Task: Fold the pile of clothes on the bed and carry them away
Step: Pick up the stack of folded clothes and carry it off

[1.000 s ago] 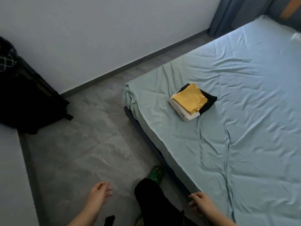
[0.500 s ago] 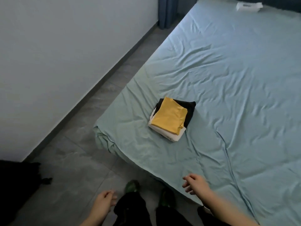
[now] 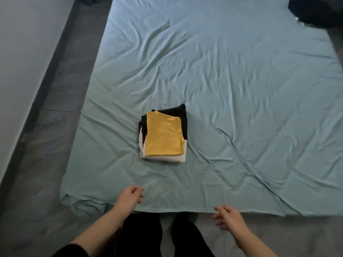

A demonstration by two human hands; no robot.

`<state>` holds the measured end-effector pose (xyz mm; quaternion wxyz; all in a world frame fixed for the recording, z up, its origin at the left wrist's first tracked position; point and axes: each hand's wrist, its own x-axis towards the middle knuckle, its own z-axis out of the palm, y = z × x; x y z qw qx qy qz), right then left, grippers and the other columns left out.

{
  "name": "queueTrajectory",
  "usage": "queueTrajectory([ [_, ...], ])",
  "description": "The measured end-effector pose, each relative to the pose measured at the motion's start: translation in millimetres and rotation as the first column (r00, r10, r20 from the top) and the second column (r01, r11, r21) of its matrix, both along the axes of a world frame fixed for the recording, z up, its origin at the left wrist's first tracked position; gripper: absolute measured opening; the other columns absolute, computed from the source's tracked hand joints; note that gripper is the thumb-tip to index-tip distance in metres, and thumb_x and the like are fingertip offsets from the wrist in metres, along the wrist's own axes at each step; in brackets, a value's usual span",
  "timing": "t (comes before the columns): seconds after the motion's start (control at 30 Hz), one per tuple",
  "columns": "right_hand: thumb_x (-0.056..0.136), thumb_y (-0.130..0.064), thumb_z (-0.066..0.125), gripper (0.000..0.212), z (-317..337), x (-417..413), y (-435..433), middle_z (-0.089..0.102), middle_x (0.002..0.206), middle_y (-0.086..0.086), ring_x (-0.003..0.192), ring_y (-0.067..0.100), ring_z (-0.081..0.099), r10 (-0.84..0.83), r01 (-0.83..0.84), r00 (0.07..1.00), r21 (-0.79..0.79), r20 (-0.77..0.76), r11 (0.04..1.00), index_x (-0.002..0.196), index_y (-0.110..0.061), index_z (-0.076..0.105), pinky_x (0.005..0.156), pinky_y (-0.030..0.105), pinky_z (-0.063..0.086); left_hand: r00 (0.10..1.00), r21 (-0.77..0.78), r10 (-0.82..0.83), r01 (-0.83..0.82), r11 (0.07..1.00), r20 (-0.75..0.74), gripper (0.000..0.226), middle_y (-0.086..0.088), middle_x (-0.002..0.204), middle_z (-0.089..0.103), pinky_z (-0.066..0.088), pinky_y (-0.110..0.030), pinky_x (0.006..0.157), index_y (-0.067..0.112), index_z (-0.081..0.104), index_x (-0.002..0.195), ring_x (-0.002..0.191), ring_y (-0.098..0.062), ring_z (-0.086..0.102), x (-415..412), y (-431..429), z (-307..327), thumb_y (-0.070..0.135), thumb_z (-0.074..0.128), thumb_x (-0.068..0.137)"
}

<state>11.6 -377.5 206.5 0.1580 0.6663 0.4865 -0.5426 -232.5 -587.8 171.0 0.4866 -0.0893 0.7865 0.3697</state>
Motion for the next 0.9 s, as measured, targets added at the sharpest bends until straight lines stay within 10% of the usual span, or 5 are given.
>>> queueTrajectory([
  [0.17, 0.097, -0.01, 0.047, 0.018, -34.9, -52.6, 6.2, 0.065, 0.071, 0.011, 0.054, 0.019, 0.054, -0.022, 0.023, 0.998, 0.006, -0.058, 1.0, 0.093, -0.004, 0.063, 0.047, 0.021, 0.037, 0.991, -0.006, -0.097, 0.096, 0.995, -0.089, 0.018, -0.011, 0.091, 0.066, 0.047, -0.026, 0.062, 0.007, 0.063, 0.103, 0.07, -0.019, 0.057, -46.9, 34.5, -26.8, 0.009, 0.045, 0.098],
  [0.3, 0.095, -0.013, 0.052, 0.013, -77.8, -133.8, 23.9, 0.067, 0.086, -0.002, 0.088, 0.021, 0.064, 0.157, -0.102, 0.97, 0.277, -0.184, 0.955, 0.097, -0.015, 0.064, 0.067, 0.021, 0.044, 0.728, -0.112, -0.31, 0.309, 0.945, -0.612, 0.021, 0.006, 0.114, 0.064, 0.045, -0.033, 0.088, 0.028, 0.06, 0.113, 0.101, -0.013, 0.058, -79.5, 82.4, -49.0, 0.024, 0.047, 0.097],
  [0.53, 0.1, -0.024, 0.034, 0.051, -168.5, -287.3, 64.6, 0.022, 0.159, 0.0, 0.148, 0.015, 0.012, 0.817, -0.502, 0.576, 0.797, 0.018, 0.336, 0.15, -0.015, 0.027, 0.121, 0.034, 0.004, 0.131, -0.472, -0.63, 0.551, 0.688, -0.766, 0.051, 0.001, 0.159, 0.024, 0.0, -0.042, 0.119, 0.025, 0.025, 0.151, 0.147, -0.014, 0.008, -118.0, 184.8, -126.3, 0.032, 0.029, 0.101],
  [0.7, 0.099, -0.054, 0.007, 0.061, -234.2, -280.2, 107.2, -0.02, 0.158, -0.014, 0.144, 0.006, -0.021, 0.871, -0.817, 0.356, 0.565, 0.339, 0.114, 0.151, -0.029, -0.013, 0.117, 0.043, -0.017, 0.216, -0.613, -0.856, 0.618, 0.493, -0.47, 0.057, 0.02, 0.151, -0.03, -0.018, -0.057, 0.112, 0.059, -0.019, 0.14, 0.139, -0.003, -0.031, -158.5, 169.2, -197.0, 0.071, 0.005, 0.091],
  [0.9, 0.099, -0.052, 0.009, 0.06, -217.2, -275.8, 83.6, -0.008, 0.161, -0.008, 0.147, 0.01, -0.014, 0.612, -0.515, 0.772, 0.733, 0.171, 0.445, 0.153, -0.028, -0.001, 0.112, 0.045, -0.024, 0.545, -0.457, -0.516, 0.253, 0.853, -0.661, 0.064, 0.006, 0.161, -0.014, -0.016, -0.061, 0.111, 0.051, -0.011, 0.146, 0.147, -0.021, -0.019, -157.4, 170.1, -174.4, 0.074, 0.005, 0.088],
])
